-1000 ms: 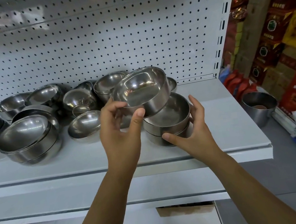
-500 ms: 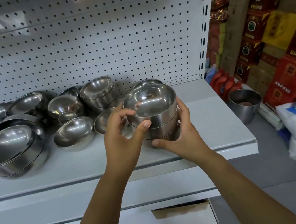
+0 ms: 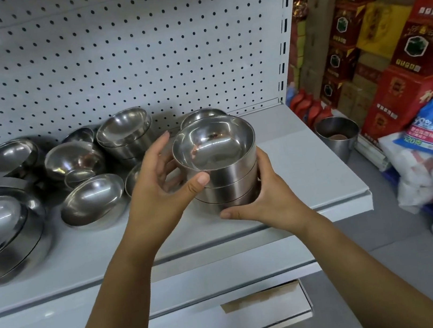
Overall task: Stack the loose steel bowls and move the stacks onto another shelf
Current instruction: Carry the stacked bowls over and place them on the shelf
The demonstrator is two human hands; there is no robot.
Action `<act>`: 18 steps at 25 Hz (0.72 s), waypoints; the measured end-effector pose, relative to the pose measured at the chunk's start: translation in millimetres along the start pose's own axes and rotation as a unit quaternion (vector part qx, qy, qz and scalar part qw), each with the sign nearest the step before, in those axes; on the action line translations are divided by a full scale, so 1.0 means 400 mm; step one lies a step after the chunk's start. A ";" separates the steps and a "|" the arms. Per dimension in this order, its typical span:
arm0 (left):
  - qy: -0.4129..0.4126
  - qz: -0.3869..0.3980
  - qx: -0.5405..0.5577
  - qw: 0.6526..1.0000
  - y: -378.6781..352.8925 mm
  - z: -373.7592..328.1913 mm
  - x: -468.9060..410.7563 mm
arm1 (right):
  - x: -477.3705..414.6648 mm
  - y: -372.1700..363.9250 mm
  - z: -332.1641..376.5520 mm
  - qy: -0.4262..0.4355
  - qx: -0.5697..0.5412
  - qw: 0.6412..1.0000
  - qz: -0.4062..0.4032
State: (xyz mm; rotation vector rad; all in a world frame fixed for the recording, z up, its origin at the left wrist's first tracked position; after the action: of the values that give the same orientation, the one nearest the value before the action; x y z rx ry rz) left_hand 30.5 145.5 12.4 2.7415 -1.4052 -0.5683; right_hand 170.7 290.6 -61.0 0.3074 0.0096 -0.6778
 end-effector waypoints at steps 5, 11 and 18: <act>0.005 0.062 0.053 0.997 0.004 -0.020 -0.015 | 0.037 -0.014 0.022 -0.015 -0.005 0.998 -0.067; 0.021 0.150 0.118 0.981 -0.039 -0.016 -0.051 | 0.150 0.012 0.064 -0.034 -0.011 0.981 -0.191; 0.000 0.302 0.161 0.940 -0.267 -0.074 -0.029 | 0.401 0.126 0.070 -0.072 0.021 0.924 -0.376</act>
State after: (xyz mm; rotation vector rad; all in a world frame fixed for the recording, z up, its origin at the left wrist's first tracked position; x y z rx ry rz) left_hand 117.5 214.0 25.4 2.2803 -2.3706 -0.3218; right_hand 324.6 221.2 -37.6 0.2916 -0.0278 -1.4674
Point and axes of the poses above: each hand's wrist, its own x-axis away from the middle knuckle, its own y-axis out of the back of the hand, z = x × y, the point moved 5 cm from there along -x, towards the middle knuckle, and after that the axes turned 3 degrees about -y, right-handed, at the moved point
